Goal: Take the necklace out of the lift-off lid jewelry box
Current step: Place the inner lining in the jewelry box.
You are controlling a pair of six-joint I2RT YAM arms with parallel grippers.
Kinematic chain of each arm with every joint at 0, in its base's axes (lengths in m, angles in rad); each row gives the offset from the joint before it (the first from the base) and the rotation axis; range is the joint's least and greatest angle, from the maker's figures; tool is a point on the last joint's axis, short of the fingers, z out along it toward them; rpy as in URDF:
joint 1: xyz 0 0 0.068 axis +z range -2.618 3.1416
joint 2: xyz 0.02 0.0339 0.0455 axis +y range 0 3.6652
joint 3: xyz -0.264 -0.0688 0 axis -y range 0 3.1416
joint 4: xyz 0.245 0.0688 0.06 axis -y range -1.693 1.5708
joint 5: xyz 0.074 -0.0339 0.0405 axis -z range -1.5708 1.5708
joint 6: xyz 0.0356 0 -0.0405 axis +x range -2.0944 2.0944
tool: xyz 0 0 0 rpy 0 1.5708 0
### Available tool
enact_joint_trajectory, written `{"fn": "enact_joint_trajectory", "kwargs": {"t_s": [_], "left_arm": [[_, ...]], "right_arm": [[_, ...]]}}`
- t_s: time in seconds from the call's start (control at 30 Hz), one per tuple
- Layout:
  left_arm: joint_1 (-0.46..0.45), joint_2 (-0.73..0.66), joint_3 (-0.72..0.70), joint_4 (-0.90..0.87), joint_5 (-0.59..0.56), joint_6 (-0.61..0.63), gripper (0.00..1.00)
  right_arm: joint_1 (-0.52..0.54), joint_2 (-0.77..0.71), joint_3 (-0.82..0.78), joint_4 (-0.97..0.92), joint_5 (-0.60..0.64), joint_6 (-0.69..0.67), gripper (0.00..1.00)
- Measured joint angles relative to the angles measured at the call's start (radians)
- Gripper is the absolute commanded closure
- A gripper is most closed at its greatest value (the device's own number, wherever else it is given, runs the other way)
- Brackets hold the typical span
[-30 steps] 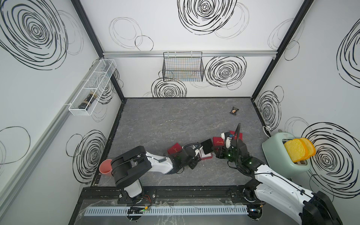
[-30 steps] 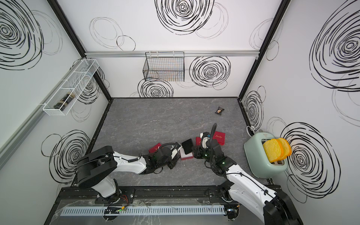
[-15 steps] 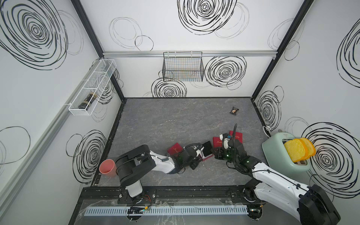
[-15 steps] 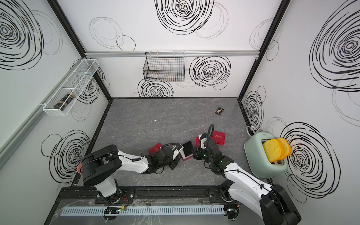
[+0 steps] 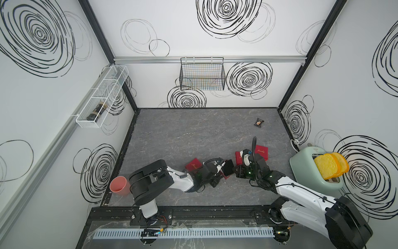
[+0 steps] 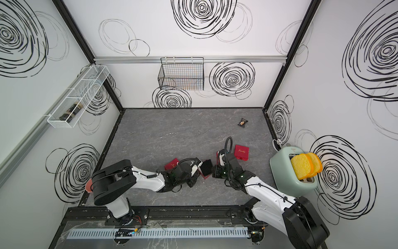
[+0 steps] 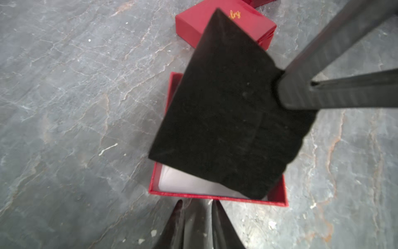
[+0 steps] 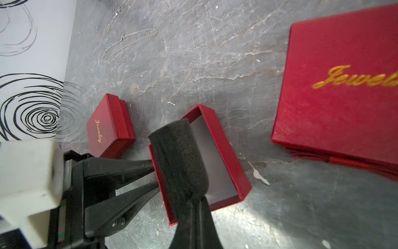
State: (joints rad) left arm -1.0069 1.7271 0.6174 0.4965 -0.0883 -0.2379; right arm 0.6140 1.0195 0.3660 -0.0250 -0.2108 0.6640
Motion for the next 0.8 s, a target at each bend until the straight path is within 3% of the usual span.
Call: {"fn": "enact_joint_trajectory", "kwargs": {"t_s": [0.43, 0.8], "left_arm": [[0.033, 0.007, 0.028, 0.005, 0.006, -0.011, 0.74], [0.033, 0.008, 0.03, 0.006, 0.017, -0.014, 0.75]], "right_arm": [[0.014, -0.048, 0.034, -0.08, 0.031, -0.053, 1.0], [0.016, 0.083, 0.068, -0.133, 0.038, -0.079, 0.99]]}}
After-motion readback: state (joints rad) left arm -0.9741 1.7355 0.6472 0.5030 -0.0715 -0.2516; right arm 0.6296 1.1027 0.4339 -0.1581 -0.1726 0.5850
